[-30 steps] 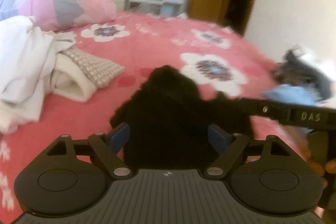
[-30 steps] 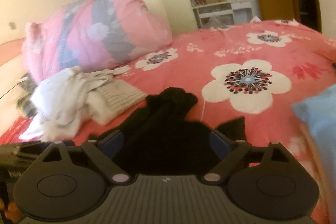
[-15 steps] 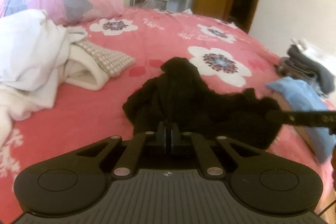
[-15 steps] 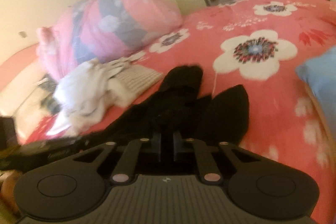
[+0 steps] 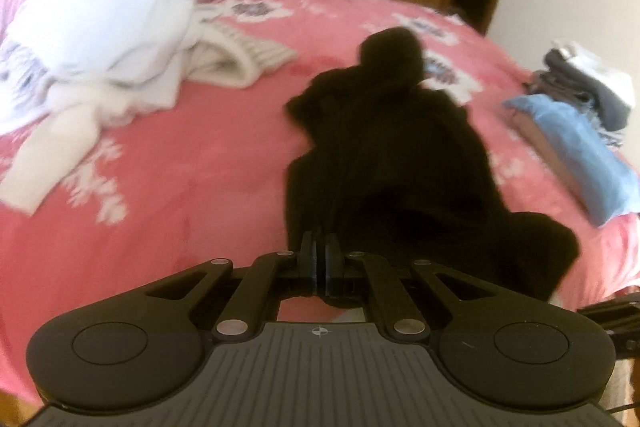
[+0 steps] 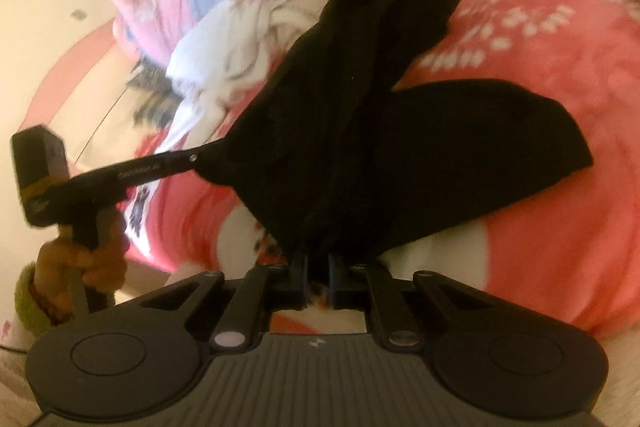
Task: Fold clothes
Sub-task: 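Lift the black shirt with both grippers and pull it apart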
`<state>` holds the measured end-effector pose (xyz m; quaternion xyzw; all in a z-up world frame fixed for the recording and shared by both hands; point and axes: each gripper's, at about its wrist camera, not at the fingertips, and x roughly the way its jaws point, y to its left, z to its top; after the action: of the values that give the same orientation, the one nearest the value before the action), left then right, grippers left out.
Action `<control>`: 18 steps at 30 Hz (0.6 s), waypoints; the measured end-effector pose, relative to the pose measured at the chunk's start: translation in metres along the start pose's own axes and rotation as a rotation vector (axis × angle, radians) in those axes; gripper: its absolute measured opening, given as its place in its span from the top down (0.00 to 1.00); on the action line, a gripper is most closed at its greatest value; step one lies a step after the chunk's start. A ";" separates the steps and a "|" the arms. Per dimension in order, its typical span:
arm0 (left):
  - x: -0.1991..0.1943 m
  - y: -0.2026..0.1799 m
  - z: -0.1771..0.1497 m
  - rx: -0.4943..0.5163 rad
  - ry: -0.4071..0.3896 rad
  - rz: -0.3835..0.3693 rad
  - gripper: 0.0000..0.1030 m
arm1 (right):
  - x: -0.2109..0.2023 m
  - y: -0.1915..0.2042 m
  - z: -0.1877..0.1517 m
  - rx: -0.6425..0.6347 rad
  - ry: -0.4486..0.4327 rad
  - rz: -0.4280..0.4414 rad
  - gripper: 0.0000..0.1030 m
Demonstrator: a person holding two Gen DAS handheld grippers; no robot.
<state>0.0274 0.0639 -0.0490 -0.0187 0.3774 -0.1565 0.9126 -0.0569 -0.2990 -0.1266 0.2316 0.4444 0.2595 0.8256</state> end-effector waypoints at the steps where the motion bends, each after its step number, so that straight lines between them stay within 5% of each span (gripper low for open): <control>1: -0.002 0.004 -0.001 -0.011 0.003 0.001 0.97 | -0.002 0.003 0.000 -0.025 0.002 -0.001 0.87; 4: -0.012 0.013 -0.002 -0.048 -0.017 -0.003 0.92 | -0.016 0.014 0.004 -0.111 -0.015 -0.017 0.73; 6: -0.019 0.014 -0.001 -0.056 -0.054 -0.008 0.79 | -0.034 0.020 0.010 -0.172 -0.064 -0.020 0.54; 8: -0.024 0.010 0.001 -0.052 -0.092 -0.024 0.70 | -0.052 0.024 0.020 -0.229 -0.132 -0.012 0.50; 11: -0.018 -0.005 0.007 -0.025 -0.107 -0.079 0.68 | -0.070 0.025 0.048 -0.270 -0.238 -0.015 0.49; 14: 0.003 -0.024 0.011 0.006 -0.078 -0.091 0.68 | -0.059 0.030 0.086 -0.358 -0.298 -0.130 0.49; 18: 0.035 -0.041 0.011 0.048 -0.034 -0.020 0.68 | -0.007 0.036 0.138 -0.492 -0.291 -0.258 0.52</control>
<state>0.0474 0.0132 -0.0590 -0.0032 0.3577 -0.1742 0.9174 0.0493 -0.2971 -0.0313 0.0011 0.2712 0.2166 0.9378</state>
